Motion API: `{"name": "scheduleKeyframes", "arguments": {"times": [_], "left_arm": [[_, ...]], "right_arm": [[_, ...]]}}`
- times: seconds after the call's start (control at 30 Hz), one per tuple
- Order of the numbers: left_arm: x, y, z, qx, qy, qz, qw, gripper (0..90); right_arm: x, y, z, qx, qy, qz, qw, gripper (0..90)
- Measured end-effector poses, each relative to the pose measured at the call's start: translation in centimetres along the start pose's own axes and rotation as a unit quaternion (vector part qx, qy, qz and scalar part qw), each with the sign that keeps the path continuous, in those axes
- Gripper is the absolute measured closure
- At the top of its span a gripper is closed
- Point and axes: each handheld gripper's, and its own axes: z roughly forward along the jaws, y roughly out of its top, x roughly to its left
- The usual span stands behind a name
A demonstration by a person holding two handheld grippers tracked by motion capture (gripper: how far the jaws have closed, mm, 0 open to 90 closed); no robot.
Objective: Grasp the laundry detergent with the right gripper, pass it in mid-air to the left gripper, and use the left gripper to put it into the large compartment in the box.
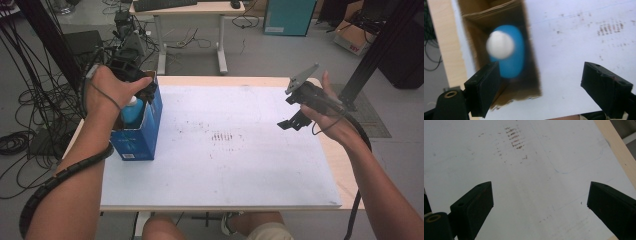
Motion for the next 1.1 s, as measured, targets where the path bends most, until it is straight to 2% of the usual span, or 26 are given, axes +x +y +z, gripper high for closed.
{"name": "scheduleKeyframes", "arguments": {"times": [0.1,0.27,0.43,0.57,0.77,1.1], "left_arm": [[-1.3,0.3,0.0,-0.006,-0.01,0.018,0.9998,14.5],[-3.2,0.8,0.1,-0.018,-0.024,0.049,0.9983,12.1],[-5.1,1.4,0.4,-0.022,-0.041,0.065,0.9968,11.5],[-6.7,2.0,1.0,-0.019,-0.045,0.083,0.9953,11.4],[-7.6,2.4,1.8,-0.018,-0.052,0.086,0.9948,11.4],[-8.3,2.6,2.5,-0.025,-0.055,0.089,0.9942,11.3]], "right_arm": [[-0.4,-0.2,-0.2,0.005,-0.001,-0.012,0.9999,6.5],[-0.7,-0.3,-0.2,0.011,-0.006,-0.009,0.9999,6.5],[-0.9,-0.3,0.0,0.011,-0.006,-0.013,0.9998,6.5],[-1.3,-0.3,0.0,0.013,-0.005,-0.013,0.9998,6.5],[-1.5,-0.1,-0.3,0.014,-0.008,-0.014,0.9998,6.5],[-1.7,-0.2,-0.4,0.013,-0.012,-0.016,0.9997,6.5]]}}
